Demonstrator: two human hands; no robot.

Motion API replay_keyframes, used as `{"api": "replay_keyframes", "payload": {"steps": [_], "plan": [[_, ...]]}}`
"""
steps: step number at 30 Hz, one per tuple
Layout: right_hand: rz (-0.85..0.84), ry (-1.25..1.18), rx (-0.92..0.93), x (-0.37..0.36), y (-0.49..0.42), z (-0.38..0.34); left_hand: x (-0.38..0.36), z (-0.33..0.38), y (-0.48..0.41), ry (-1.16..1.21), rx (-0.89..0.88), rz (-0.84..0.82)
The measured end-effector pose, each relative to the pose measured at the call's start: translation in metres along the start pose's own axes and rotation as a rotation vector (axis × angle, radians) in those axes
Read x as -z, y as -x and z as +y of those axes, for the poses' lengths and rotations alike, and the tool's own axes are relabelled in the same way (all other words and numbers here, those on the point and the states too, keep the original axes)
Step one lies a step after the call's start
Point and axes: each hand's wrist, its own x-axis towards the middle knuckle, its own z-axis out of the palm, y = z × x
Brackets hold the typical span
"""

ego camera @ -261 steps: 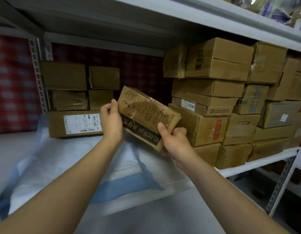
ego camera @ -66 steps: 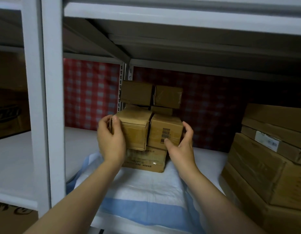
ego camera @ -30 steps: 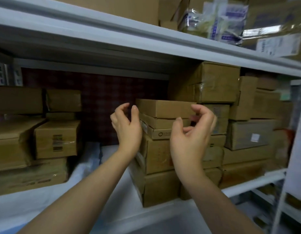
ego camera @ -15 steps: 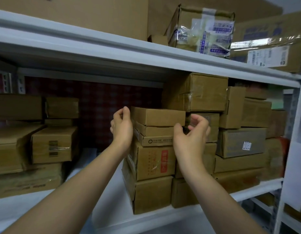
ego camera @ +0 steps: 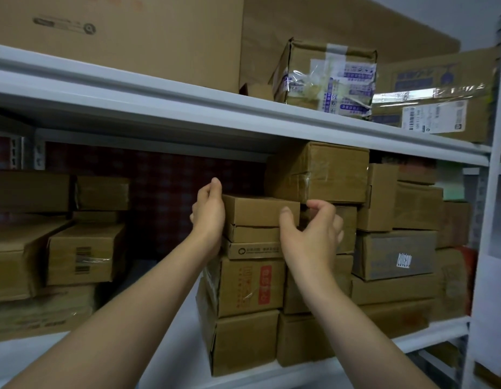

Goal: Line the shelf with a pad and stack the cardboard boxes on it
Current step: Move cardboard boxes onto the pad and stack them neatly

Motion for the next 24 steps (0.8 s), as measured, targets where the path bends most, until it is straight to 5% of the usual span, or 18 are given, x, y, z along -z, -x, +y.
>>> {"api": "replay_keyframes", "payload": {"steps": [7, 24], "plan": [[-0.159, -0.012, -0.118, -0.009, 0.007, 0.004, 0.01, 0.002, 0.011, 0.119, 0.187, -0.118], [-0.263, -0.332, -0.24, -0.031, 0.001, 0.012, 0.009, 0.016, 0.023, 0.175, 0.25, -0.299]]}}
